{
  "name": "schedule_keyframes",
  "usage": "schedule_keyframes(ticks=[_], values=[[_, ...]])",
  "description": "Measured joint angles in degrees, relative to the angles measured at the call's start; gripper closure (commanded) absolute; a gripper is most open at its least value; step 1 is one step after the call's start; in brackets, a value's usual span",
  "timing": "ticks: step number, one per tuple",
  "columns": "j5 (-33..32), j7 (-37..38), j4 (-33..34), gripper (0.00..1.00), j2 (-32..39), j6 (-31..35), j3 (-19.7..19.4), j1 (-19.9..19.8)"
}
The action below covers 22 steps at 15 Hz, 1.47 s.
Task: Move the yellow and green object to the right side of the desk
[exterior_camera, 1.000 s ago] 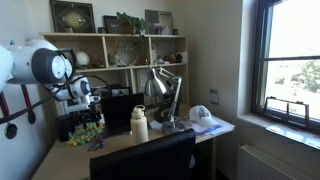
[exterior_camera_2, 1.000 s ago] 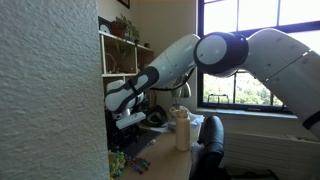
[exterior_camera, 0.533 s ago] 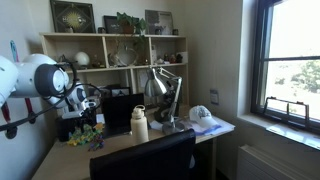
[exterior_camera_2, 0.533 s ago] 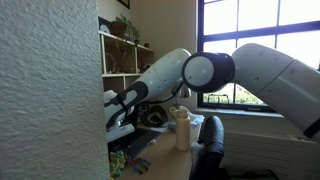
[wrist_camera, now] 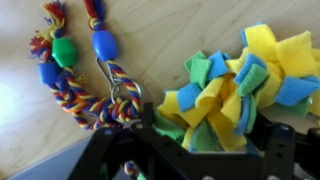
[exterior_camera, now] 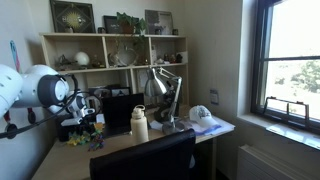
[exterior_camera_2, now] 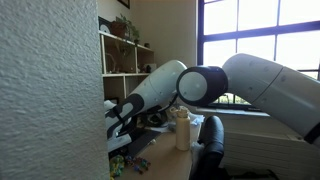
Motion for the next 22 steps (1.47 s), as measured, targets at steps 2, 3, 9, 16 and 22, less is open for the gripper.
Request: schedule_keyframes(ticks=[2,3,9,16,22], values=[[0.00,0.42,0.54,0.61,0.39,0.02,0.00,-0.03],[0.00,0.51,0.68,0.69,0.41,0.02,0.00,-0.05],[0.00,0.61,0.82,0.92,0.44,0.02,-0.12,-0.23],[0.04,0.63,1.11,0.94,-0.51,0.20,-0.08,-0.36],[0.60,0.62,0.65,0.92,-6.46,0.22,0.19,-0.80]])
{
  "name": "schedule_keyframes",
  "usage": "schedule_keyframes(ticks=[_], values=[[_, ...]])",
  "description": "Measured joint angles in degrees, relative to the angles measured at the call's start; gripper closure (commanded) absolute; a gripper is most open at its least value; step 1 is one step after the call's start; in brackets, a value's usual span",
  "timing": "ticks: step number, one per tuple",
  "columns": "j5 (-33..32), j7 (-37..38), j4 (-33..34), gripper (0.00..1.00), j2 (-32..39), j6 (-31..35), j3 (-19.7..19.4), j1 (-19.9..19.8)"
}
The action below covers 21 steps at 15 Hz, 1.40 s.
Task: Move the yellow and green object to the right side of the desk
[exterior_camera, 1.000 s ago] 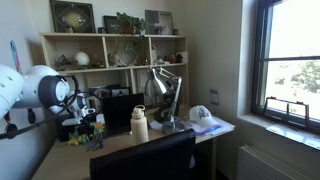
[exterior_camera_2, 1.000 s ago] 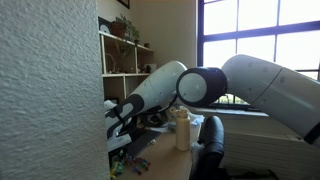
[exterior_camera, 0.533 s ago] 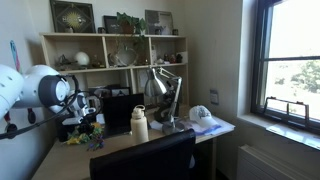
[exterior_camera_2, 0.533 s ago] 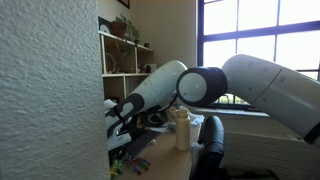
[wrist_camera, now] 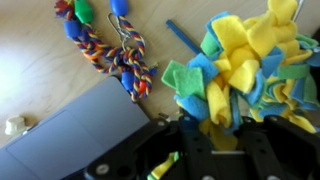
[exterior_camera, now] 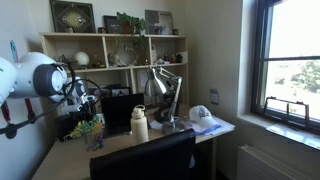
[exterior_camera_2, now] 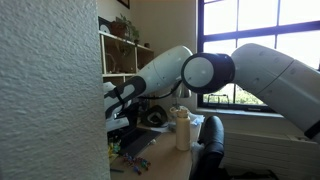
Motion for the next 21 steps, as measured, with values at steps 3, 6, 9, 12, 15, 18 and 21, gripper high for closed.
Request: schedule_keyframes(ticks=[3,6,9,12,15,18,21], values=[[0.06,-0.11,-1.16,0.92,-3.87,0.01,0.08,-0.29],[0.71,-0.53,-3.38,0.92,-8.26,0.35,0.88,-1.12],[3.21,-2.06,-6.68,0.92,-12.69,2.71,2.61,-2.83],[7.01,-5.82,-10.86,0.94,-16.52,4.81,5.13,-5.27],[9.89,-9.24,-16.35,0.94,-21.34,5.02,6.88,-7.60],[12.90,-11.86,-23.49,0.94,-27.73,4.70,7.60,-9.98],[14.42,-12.85,-30.72,0.94,-34.60,2.88,7.59,-11.93]])
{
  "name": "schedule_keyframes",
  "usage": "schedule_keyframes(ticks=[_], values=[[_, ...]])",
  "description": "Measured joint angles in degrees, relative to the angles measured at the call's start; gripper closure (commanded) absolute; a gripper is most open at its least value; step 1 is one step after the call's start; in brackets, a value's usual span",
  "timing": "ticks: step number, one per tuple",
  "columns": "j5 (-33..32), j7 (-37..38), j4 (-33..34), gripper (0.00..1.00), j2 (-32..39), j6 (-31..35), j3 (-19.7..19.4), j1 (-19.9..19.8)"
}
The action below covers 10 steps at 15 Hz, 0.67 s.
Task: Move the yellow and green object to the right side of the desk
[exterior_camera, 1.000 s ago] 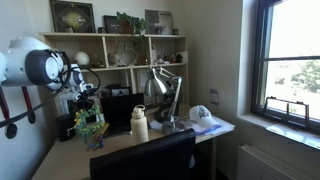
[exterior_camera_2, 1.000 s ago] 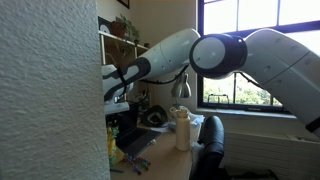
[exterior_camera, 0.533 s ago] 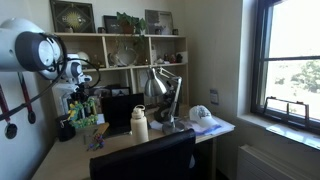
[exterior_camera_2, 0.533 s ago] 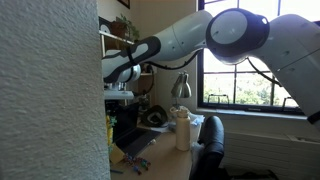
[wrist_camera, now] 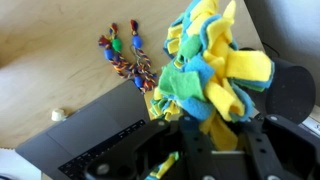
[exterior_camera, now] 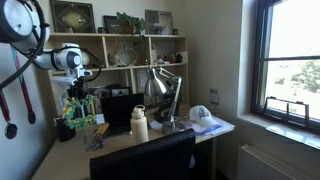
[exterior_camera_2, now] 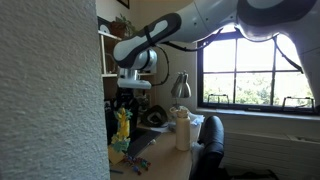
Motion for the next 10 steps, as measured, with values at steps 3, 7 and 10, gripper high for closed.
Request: schedule_keyframes(ticks=[3,7,10], values=[[0.23,0.29,-7.12,0.94,-7.13,-1.72,-0.11,-1.92],[2.10,0.49,-15.92,0.94,-15.82,-3.82,-0.92,-5.44],[2.70,1.34,-21.52,0.94,-20.93,-4.78,-1.99,-8.41]])
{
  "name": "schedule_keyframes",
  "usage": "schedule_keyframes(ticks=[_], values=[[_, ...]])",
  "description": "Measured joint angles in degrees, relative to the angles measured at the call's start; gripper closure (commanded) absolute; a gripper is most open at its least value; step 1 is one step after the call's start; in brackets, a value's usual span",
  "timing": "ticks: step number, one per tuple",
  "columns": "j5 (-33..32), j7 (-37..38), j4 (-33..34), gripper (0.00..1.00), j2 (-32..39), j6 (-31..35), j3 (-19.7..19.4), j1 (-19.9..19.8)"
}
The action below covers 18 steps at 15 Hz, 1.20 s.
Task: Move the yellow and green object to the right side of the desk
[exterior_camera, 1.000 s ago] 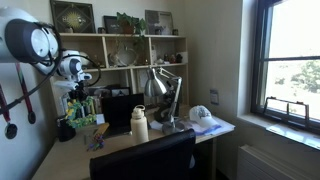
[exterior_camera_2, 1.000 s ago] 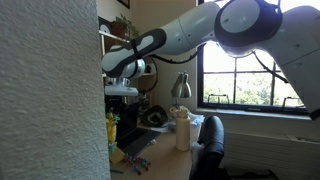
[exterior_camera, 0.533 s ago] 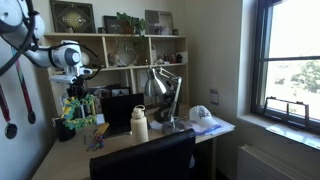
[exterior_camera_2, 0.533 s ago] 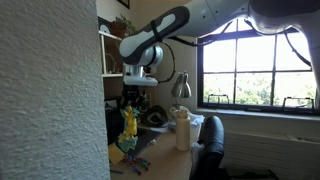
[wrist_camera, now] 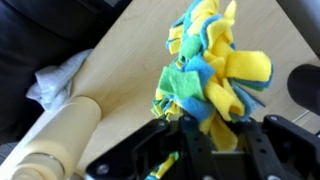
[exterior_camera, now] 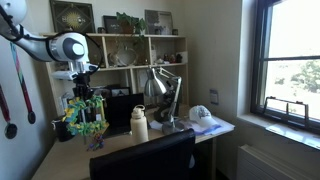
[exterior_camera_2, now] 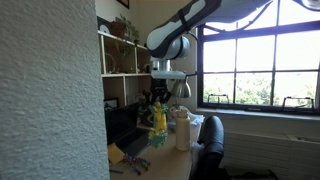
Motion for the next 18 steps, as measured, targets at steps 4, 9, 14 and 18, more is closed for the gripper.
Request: schedule_keyframes(ticks=[4,9,14,18], values=[[0.80,0.56,-6.18,0.94,-5.55,-0.34,-2.44,-4.19],[0.78,2.21,-9.99,0.94,-9.91,-0.18,-5.93,-10.11],[0.64,2.67,-10.23,0.94,-10.94,0.39,-8.19,-14.78],[-0.68,5.36,-10.13,0.95,-10.95,4.23,-8.88,-17.47]])
